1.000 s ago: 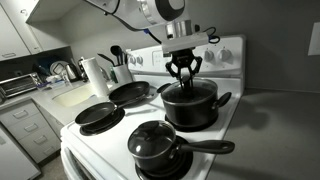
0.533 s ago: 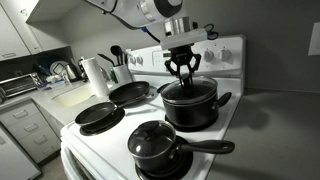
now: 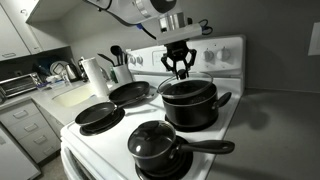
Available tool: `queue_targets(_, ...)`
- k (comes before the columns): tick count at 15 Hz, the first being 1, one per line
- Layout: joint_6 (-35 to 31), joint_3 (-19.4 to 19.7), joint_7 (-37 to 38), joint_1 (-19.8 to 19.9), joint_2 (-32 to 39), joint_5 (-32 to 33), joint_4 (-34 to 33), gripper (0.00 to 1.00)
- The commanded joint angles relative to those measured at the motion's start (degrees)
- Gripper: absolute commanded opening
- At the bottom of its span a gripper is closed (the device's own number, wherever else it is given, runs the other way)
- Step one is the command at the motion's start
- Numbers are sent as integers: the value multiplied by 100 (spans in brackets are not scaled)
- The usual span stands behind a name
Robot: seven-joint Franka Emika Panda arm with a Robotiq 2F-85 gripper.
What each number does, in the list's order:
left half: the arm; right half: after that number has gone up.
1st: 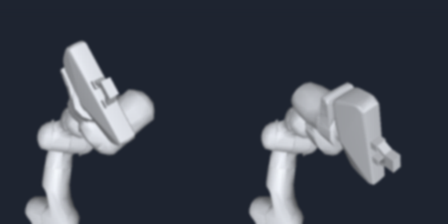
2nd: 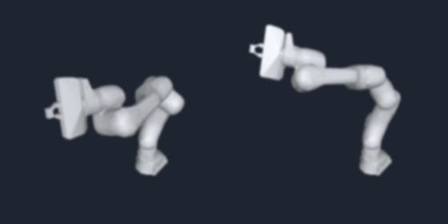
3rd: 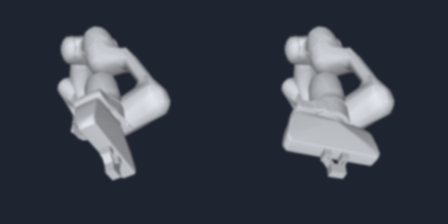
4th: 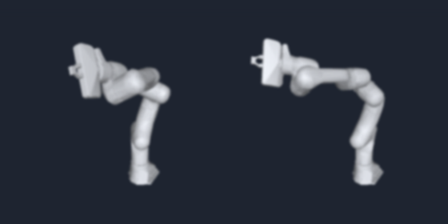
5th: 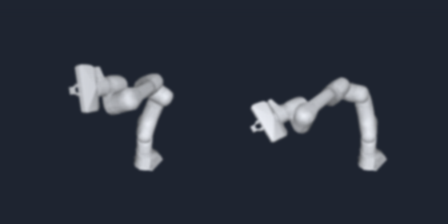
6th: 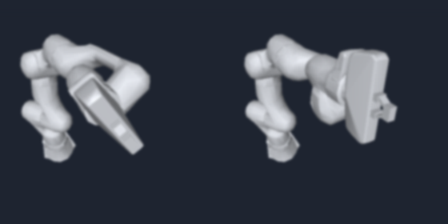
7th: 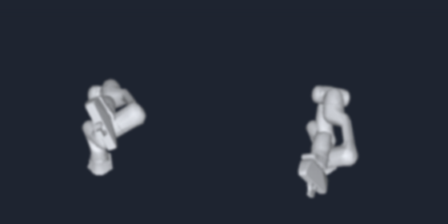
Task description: Uncover the pot and put it on the stove
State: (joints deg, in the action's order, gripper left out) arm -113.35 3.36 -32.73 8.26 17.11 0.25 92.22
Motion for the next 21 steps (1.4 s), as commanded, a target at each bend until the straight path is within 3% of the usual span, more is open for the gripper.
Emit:
queue_targets(1,220,-126,-27,-56,-50,49,-197,14)
queue_targets(12,216,-563,38,-519,-337,40,119,14)
queue_targets(21,-119,-850,1252,-1126,-1117,21,1174,14)
